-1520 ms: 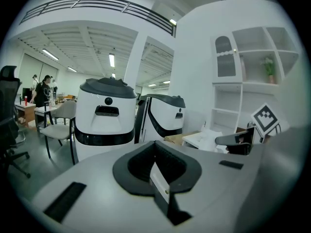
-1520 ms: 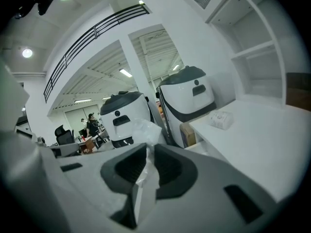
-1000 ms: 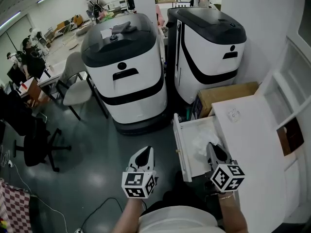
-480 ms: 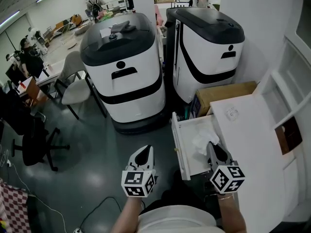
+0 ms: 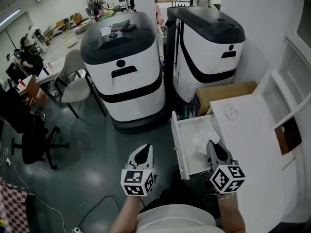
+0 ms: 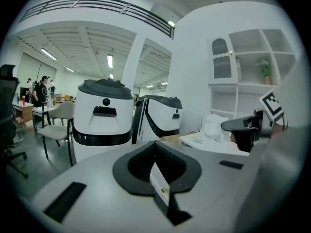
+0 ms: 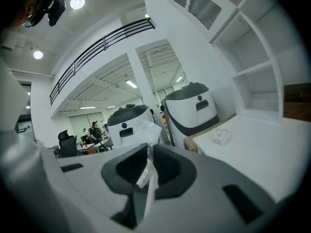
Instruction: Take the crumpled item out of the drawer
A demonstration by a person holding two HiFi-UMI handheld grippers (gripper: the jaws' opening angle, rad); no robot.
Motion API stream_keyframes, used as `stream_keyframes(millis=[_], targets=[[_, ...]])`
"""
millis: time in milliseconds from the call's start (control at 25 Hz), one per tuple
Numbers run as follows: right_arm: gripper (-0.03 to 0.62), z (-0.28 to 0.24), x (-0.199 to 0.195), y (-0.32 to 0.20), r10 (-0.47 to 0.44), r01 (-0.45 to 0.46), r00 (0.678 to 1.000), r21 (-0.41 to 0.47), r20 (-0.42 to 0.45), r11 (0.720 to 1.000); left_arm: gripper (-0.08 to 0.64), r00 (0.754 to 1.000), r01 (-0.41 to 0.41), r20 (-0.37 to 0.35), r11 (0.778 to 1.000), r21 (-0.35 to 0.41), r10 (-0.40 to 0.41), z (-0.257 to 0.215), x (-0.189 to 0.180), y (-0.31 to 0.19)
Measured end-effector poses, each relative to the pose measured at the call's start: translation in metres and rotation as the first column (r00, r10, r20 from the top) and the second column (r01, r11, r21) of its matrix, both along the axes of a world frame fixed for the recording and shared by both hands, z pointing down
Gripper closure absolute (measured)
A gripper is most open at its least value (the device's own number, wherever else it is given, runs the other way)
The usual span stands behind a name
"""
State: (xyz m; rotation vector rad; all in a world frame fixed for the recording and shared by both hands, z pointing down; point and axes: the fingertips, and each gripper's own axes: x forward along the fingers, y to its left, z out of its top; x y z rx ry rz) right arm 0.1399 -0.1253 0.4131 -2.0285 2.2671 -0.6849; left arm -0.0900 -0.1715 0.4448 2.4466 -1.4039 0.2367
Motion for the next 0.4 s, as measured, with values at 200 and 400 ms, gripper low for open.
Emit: stream_keyframes(millis=[200, 400], targets=[[0.549, 0.0010, 0.0030, 0.0007, -0.001, 0.001, 1.000, 0.001, -0.002, 1.000, 0.566, 1.000, -0.004, 0.002, 1.000, 0.001, 0.004, 0.0012, 0.0043, -0.0001], [0.549, 0.0019, 0.0029, 0.0001, -0.003, 0.003, 1.000, 0.000, 0.001, 1.000, 0.566, 1.000, -0.007, 0.002, 1.000, 0.003, 0.007, 0.0006, 0.0053, -0.0009]])
